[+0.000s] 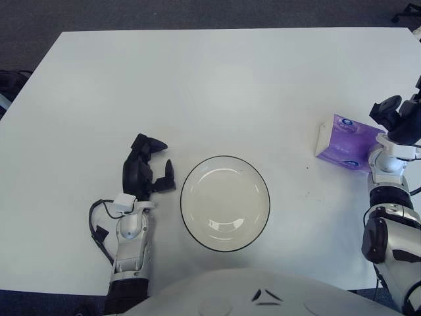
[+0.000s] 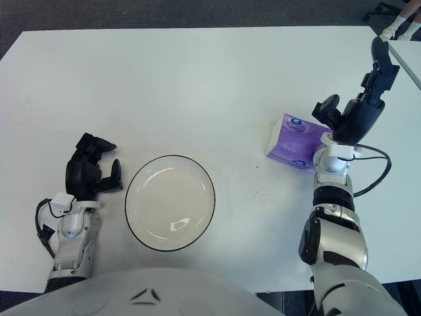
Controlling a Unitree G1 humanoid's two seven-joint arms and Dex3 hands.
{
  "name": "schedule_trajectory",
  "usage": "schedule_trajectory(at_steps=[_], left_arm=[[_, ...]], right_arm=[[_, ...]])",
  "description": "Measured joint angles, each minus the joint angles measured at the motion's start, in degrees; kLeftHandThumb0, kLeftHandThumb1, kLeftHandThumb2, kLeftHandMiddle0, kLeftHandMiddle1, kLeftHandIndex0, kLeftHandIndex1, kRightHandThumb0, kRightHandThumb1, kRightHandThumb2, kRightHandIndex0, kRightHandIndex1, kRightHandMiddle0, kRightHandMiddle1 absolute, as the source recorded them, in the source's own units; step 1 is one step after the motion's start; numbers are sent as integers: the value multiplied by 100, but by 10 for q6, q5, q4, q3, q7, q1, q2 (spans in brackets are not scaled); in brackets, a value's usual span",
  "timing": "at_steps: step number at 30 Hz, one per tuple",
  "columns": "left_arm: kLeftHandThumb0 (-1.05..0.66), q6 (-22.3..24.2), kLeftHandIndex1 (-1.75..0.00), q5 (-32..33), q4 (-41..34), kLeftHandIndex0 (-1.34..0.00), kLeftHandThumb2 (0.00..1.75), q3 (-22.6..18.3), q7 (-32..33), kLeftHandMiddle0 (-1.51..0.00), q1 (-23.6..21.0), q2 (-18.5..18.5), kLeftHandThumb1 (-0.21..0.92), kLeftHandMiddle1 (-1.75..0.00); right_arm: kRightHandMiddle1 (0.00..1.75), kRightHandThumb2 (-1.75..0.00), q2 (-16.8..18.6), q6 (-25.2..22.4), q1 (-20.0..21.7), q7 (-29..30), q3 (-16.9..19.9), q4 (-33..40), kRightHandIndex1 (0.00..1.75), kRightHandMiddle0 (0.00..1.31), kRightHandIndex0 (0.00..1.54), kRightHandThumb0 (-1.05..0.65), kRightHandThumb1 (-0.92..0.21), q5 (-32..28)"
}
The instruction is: Put the tissue paper into the plate.
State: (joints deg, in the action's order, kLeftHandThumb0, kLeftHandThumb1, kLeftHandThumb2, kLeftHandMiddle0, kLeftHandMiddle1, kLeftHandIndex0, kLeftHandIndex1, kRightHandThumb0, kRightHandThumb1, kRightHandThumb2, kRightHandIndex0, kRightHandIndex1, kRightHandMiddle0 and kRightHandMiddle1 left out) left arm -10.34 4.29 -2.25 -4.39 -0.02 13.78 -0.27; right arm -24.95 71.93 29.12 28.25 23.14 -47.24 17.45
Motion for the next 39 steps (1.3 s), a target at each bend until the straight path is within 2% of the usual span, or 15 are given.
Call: schedule_trajectory(at_steps=[15,25,39], left_arm=[[-1,25,-170,10,-20,-56,156,-5,-10,-77,6,2,11,-175],[-1,40,-167,10,-29,-57,155,-5,-9,-77,7,1,11,-175],[-1,40,-166,10,-31,-57,155,-6,-11,-78,7,2,11,-175]], right_arm=[[51,-104,0,-12,-1,13,-7,18,12,0,0,-85,-92,4],[51,-104,0,-13,-1,18,-10,22,12,0,0,-85,-92,12],[51,-104,0,-14,-1,21,-11,22,12,0,0,-85,-92,13]])
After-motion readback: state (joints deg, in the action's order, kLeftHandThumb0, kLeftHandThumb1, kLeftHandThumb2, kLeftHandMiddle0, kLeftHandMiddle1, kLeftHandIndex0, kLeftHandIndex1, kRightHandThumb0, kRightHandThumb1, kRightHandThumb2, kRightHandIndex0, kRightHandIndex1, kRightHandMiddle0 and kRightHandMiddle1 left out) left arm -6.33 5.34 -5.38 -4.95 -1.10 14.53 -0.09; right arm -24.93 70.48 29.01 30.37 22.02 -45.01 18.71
